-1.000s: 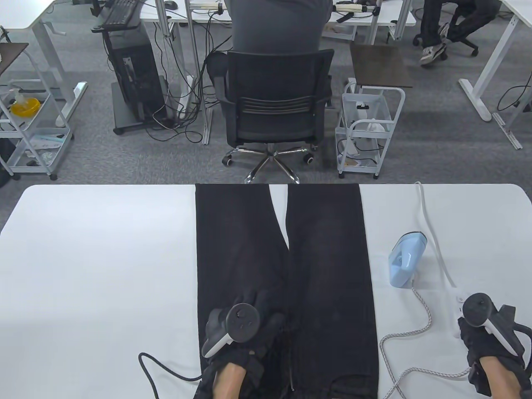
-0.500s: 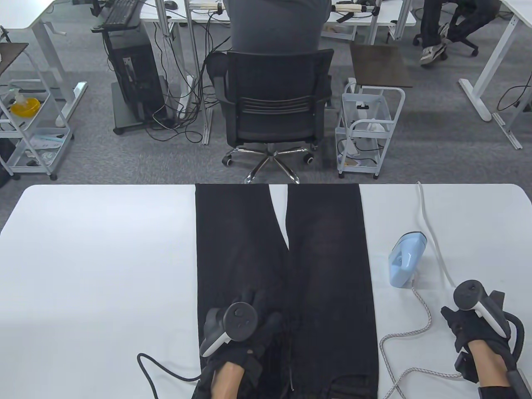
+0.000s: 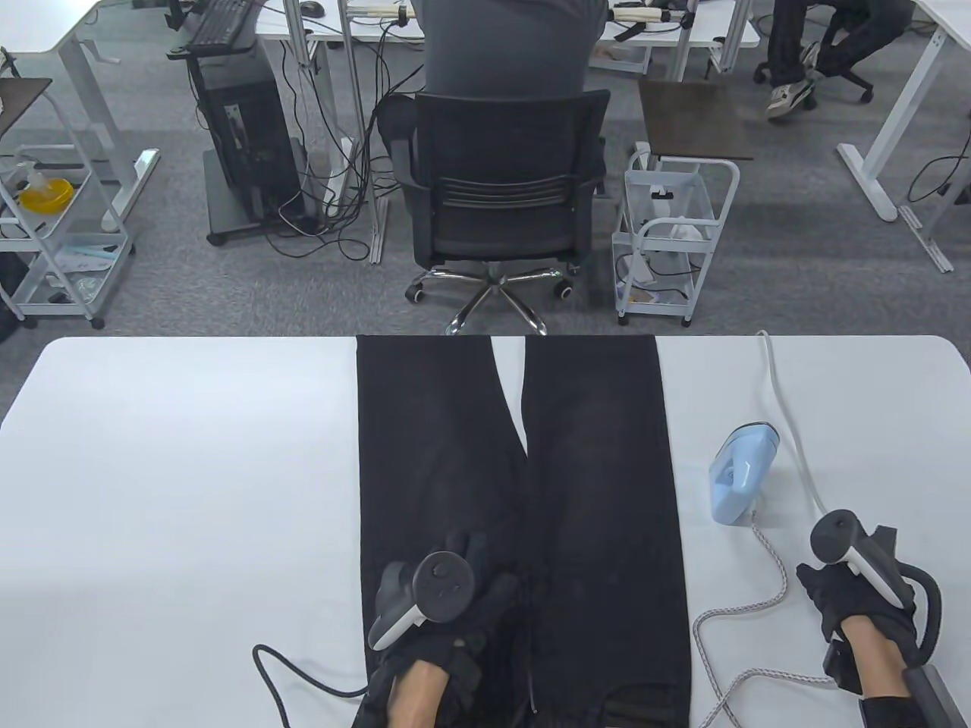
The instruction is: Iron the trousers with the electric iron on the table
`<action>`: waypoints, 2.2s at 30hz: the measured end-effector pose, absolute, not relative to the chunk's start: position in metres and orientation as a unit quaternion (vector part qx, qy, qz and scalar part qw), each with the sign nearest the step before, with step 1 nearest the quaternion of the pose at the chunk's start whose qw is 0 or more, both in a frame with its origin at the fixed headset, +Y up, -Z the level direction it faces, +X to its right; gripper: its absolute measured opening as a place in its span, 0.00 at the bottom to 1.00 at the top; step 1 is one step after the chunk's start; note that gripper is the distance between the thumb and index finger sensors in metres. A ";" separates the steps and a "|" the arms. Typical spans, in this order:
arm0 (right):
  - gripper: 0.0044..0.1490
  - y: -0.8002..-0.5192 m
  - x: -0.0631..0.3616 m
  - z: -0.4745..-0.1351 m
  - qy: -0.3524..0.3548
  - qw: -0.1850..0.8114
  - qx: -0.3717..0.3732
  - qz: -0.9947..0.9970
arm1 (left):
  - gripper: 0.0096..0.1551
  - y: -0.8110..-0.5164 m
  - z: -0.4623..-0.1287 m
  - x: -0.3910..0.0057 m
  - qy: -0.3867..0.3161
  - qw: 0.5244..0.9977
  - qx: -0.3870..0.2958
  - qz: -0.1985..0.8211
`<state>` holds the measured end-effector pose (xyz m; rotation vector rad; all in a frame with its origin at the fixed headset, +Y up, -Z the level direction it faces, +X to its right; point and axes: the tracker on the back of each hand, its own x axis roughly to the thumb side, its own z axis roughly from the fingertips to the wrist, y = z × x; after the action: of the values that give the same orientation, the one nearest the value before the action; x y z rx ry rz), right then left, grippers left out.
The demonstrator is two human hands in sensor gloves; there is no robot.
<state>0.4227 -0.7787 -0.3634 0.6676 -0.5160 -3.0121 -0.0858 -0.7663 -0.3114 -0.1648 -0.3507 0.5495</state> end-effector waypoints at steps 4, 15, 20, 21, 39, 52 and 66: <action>0.50 -0.777 0.418 -0.369 -0.196 0.039 0.211 -0.957 | 0.47 -0.768 -0.312 -0.084 -0.174 0.943 -0.087 0.270; 0.48 -0.775 0.428 -0.361 -0.162 -0.021 0.219 -0.962 | 0.47 -0.762 -0.309 -0.088 -0.173 0.940 -0.073 0.284; 0.46 -0.748 0.428 -0.352 -0.120 -0.055 0.218 -0.967 | 0.47 -0.763 -0.310 -0.089 -0.171 0.940 -0.078 0.286; 0.46 -0.735 0.424 -0.350 -0.100 -0.060 0.207 -0.971 | 0.47 -0.764 -0.311 -0.088 -0.171 0.940 -0.081 0.282; 0.58 -0.750 0.341 -0.381 0.027 -0.242 0.196 -0.950 | 0.56 -0.784 -0.313 -0.058 -0.206 0.944 -0.198 0.165; 0.40 -0.786 0.330 -0.394 0.114 -0.232 0.187 -0.948 | 0.59 -0.803 -0.321 -0.044 -0.209 0.934 -0.257 0.134; 0.34 -0.718 0.299 -0.349 0.108 -0.297 0.012 -0.949 | 0.63 -0.792 -0.320 -0.056 -0.226 0.940 -0.193 0.168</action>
<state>0.2992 -0.7175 -0.3491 0.0477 0.4217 -3.7205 -0.0562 -0.7918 -0.3195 -0.3942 -0.4615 0.3430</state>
